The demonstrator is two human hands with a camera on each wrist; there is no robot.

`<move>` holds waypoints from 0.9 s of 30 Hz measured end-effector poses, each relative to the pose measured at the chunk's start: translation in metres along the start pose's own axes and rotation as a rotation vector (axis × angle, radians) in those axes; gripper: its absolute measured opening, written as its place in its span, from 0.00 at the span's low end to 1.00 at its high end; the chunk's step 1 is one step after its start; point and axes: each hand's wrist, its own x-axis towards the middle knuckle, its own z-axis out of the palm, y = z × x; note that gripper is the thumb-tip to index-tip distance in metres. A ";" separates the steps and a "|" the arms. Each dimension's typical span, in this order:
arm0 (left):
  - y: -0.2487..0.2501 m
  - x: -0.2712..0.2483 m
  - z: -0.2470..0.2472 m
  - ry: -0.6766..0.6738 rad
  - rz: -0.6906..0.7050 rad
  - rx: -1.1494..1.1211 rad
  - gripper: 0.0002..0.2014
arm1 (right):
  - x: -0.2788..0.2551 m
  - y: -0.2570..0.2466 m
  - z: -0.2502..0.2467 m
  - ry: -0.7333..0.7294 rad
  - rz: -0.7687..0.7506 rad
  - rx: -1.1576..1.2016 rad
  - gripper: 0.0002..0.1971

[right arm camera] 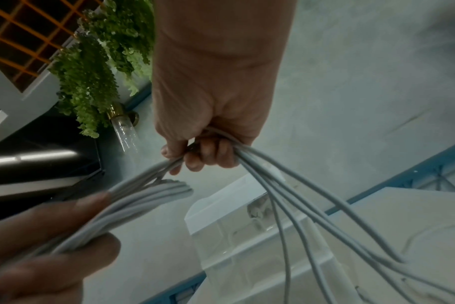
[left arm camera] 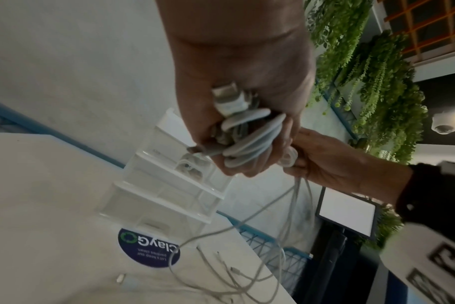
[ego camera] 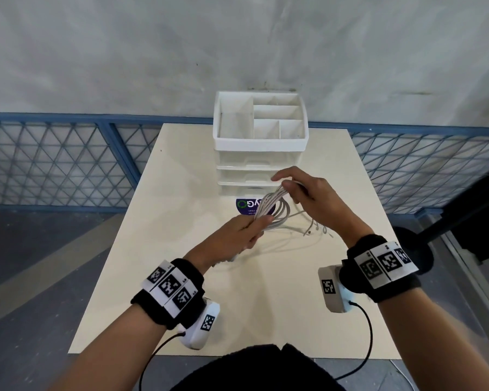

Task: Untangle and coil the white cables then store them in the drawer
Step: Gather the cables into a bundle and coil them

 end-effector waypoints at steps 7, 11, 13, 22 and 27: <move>-0.004 0.003 -0.028 0.056 -0.008 0.084 0.25 | -0.015 0.011 0.011 -0.108 0.079 -0.156 0.11; -0.001 0.005 -0.023 -0.015 -0.024 0.177 0.22 | -0.012 0.005 0.023 0.032 0.136 -0.050 0.12; -0.002 0.009 -0.017 -0.003 -0.013 0.201 0.20 | -0.009 0.000 0.031 0.086 0.203 0.028 0.12; 0.002 0.016 0.004 0.140 0.156 0.122 0.12 | -0.002 -0.015 0.057 0.198 0.530 0.467 0.20; -0.011 0.024 0.005 0.136 0.091 0.060 0.20 | -0.004 -0.023 0.058 0.166 0.537 0.577 0.24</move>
